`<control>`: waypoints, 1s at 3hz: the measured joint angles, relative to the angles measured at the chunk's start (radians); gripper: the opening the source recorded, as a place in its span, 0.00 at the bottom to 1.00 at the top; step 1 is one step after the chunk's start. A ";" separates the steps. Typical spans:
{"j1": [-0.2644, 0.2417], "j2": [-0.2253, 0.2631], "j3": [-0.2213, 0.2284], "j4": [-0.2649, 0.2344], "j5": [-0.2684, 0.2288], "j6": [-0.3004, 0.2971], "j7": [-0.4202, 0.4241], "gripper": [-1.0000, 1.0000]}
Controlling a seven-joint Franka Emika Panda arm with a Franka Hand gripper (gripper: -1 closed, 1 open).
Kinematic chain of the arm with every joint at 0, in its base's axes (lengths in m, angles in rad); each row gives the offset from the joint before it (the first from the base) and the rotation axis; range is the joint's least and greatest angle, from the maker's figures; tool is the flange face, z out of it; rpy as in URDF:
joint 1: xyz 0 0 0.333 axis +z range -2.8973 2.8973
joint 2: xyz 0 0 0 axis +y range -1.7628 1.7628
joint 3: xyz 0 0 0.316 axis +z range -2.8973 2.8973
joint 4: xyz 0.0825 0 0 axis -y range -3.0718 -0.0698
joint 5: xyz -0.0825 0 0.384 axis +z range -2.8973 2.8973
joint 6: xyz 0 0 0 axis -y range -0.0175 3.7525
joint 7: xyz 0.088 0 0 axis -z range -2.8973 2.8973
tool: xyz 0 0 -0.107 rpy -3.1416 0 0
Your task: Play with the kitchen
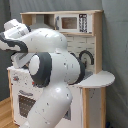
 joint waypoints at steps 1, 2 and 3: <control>-0.059 0.001 -0.039 0.007 -0.053 0.043 0.018 0.00; -0.150 0.001 -0.066 0.008 -0.056 0.083 0.018 0.00; -0.161 0.001 -0.153 0.008 -0.056 0.133 0.005 0.00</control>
